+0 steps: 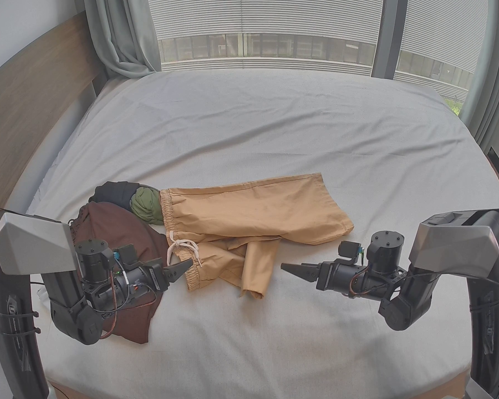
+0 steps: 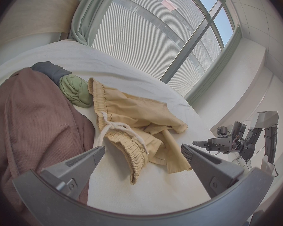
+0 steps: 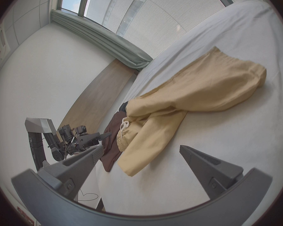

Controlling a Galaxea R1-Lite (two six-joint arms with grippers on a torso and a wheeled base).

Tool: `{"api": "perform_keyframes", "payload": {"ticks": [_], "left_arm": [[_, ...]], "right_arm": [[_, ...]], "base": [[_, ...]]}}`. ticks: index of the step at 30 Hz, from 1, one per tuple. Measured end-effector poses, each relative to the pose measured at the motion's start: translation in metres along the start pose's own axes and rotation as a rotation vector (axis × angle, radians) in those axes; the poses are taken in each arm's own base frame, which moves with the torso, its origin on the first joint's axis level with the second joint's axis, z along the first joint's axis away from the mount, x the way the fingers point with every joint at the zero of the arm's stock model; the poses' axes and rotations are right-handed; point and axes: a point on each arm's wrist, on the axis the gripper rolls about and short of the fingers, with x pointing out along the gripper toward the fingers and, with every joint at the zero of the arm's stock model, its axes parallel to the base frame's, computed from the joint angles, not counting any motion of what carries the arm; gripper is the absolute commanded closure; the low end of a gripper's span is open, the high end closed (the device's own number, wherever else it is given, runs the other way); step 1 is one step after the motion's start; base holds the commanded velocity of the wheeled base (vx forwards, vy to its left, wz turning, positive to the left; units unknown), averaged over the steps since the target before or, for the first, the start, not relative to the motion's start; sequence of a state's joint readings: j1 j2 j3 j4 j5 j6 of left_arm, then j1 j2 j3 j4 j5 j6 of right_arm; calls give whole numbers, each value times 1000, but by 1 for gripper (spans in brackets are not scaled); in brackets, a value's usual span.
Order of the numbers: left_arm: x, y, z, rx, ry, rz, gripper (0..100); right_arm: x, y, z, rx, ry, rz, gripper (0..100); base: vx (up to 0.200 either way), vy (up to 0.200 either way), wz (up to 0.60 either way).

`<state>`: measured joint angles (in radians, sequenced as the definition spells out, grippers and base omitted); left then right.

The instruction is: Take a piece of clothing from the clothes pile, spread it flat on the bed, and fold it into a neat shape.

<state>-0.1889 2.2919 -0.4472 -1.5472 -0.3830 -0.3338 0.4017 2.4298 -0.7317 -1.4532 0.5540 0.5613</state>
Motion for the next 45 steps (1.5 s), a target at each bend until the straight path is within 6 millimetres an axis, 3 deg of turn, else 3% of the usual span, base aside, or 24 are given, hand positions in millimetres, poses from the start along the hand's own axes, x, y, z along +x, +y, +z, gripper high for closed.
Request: {"api": "perform_keyframes", "payload": {"ticks": [17,34,35,45], "left_arm": [[7,3,-7,10,17,-3,0],[10,2,-14,3,40,-8,0],[10,2,-14,3,41,-8,0],[12,3,-15,3,41,-8,0]], "right_arm": [[37,1,-37,124,53,-2,0],[60,0,-45,183,0,-10,0],[62,0,-45,189,-4,-9,100],[67,4,-49,221,1,1,100]], "base": [[0,0,0],[0,0,0],[0,0,0],[0,0,0]]}}
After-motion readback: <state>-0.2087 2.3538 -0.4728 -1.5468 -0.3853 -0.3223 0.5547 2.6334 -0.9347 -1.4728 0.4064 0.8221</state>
